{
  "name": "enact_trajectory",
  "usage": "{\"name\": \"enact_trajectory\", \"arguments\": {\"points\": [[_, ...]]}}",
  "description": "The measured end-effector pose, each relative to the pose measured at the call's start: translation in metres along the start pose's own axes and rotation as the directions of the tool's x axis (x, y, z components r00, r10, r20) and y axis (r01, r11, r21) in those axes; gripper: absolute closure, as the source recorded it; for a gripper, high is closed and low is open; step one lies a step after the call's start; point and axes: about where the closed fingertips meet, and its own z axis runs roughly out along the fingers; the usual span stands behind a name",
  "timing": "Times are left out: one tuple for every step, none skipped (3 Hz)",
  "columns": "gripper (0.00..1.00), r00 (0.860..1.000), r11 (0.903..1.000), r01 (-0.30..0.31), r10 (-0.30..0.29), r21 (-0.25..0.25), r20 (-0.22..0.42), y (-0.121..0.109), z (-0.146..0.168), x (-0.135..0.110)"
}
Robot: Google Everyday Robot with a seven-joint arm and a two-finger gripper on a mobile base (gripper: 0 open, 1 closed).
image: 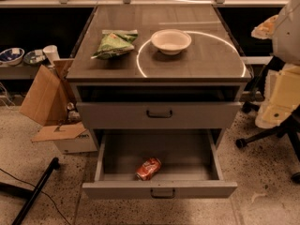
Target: Pick coke can from middle drawer and place on counter
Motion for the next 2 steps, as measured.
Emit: {"name": "enact_trajectory", "arguments": {"points": [[0.00,0.991,0.9910,0.133,-0.133,0.013,-0.005,0.024,0.007,-0.025],[0.00,0.955,0.9550,0.296,-0.297,-0.015,-0.017,0.051,0.036,-0.056]]}}
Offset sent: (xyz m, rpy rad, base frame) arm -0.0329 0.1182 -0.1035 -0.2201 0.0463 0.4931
